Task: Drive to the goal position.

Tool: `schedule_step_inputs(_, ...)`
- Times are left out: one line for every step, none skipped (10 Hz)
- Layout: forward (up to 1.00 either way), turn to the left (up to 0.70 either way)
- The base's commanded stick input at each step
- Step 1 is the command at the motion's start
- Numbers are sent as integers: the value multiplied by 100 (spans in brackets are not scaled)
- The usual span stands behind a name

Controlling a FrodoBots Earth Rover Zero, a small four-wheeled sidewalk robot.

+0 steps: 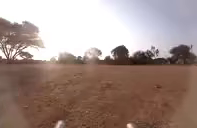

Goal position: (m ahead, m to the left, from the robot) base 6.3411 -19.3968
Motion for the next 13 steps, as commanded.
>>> schedule_step_inputs(70,-20)
schedule_step_inputs(70,-35)
schedule_step_inputs(70,-35)
schedule_step_inputs(70,-19)
schedule_step_inputs(70,0)
schedule_step_inputs(70,0)
schedule_step_inputs(70,0)
schedule_step_inputs(70,-2)
schedule_step_inputs(70,-26)
schedule_step_inputs(70,-35)
schedule_step_inputs(70,-35)
schedule_step_inputs(70,-35)
schedule_step_inputs(70,-35)
